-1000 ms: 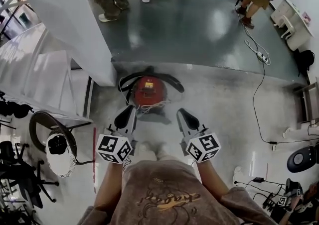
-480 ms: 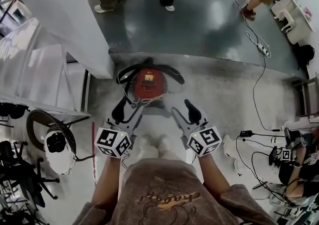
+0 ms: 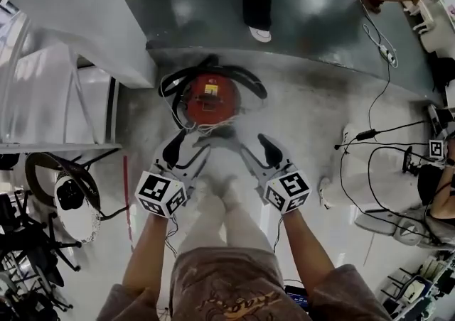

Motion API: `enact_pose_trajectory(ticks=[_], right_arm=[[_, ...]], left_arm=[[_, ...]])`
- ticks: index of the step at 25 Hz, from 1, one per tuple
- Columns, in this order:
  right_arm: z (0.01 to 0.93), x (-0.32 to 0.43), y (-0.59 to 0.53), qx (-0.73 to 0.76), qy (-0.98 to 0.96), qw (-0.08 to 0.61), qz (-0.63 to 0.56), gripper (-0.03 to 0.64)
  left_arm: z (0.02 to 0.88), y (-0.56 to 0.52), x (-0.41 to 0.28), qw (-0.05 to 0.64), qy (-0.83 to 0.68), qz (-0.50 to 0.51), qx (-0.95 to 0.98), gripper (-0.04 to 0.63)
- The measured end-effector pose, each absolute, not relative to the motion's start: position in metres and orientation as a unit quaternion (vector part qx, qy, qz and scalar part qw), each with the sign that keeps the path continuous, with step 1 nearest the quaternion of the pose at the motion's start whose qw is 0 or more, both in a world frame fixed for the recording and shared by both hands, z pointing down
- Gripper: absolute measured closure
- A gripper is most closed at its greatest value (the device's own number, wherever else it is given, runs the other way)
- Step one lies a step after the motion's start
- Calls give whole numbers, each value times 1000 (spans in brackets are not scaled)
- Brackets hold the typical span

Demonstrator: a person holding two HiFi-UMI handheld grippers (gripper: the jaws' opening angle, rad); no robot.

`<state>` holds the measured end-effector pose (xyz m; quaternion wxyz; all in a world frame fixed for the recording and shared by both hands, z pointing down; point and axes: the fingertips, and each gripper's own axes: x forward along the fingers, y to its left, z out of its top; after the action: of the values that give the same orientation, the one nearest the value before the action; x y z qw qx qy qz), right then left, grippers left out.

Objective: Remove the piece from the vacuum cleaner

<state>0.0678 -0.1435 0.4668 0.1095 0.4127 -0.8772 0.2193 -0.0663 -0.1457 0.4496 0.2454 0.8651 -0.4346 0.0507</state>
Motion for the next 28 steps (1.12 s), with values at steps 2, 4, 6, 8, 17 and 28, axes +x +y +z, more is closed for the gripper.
enact_pose_trajectory(ticks=[2, 4, 6, 8, 17, 28], right_arm=[[490, 67, -147, 410, -876, 116, 229, 400], [512, 66, -151, 407, -875, 120, 233, 400], [532, 67, -154, 406, -874, 124, 236, 400], [552, 67, -158, 406, -872, 126, 241, 400], [653, 67, -158, 388, -870, 174, 248, 400], [809, 58, -150, 287, -874, 327, 216, 400]], left_arm=[[472, -150, -65, 250, -434, 56, 864, 314], [494, -154, -62, 252, -433, 62, 863, 314], [516, -159, -59, 255, -430, 66, 863, 314], [540, -162, -55, 264, -425, 71, 863, 314], [650, -155, -40, 277, -390, 128, 869, 314], [813, -144, -10, 266, -293, 284, 873, 314]])
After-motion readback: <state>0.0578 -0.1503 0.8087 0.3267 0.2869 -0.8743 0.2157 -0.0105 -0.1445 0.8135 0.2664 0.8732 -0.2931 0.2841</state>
